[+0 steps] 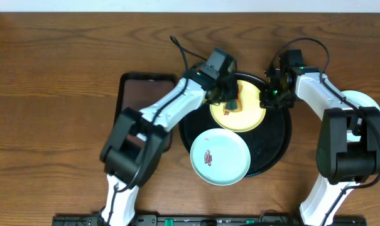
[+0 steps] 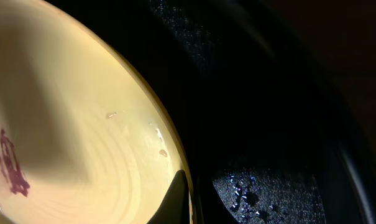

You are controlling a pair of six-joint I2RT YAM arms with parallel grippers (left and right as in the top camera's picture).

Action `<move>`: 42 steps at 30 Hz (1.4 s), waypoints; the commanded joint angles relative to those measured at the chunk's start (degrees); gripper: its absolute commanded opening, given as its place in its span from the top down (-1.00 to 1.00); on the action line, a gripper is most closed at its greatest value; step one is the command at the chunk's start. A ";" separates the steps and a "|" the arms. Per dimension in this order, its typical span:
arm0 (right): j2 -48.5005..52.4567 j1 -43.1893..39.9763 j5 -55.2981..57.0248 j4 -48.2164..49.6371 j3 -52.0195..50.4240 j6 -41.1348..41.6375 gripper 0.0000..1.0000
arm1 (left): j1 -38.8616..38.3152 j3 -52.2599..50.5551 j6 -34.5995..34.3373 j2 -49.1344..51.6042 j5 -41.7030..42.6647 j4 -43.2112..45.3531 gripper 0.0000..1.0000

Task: Clean dirty plates on tray and stack at the side
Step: 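Scrub the yellow plate's sauce with the sponge in the left gripper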

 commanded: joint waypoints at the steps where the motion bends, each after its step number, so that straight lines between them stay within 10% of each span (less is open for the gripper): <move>1: 1.70 0.31 1.51 -1.01 -0.33 1.05 0.98 | -0.68 0.72 -6.73 3.85 7.80 2.40 0.85; 22: 1.70 0.31 1.53 -1.73 -0.33 0.66 0.98 | 2.56 3.80 9.05 7.30 -27.21 -18.25 0.85; 42: 1.70 0.31 1.55 -2.01 -0.33 0.59 0.98 | -3.69 4.61 -3.63 9.40 -1.97 -1.92 0.86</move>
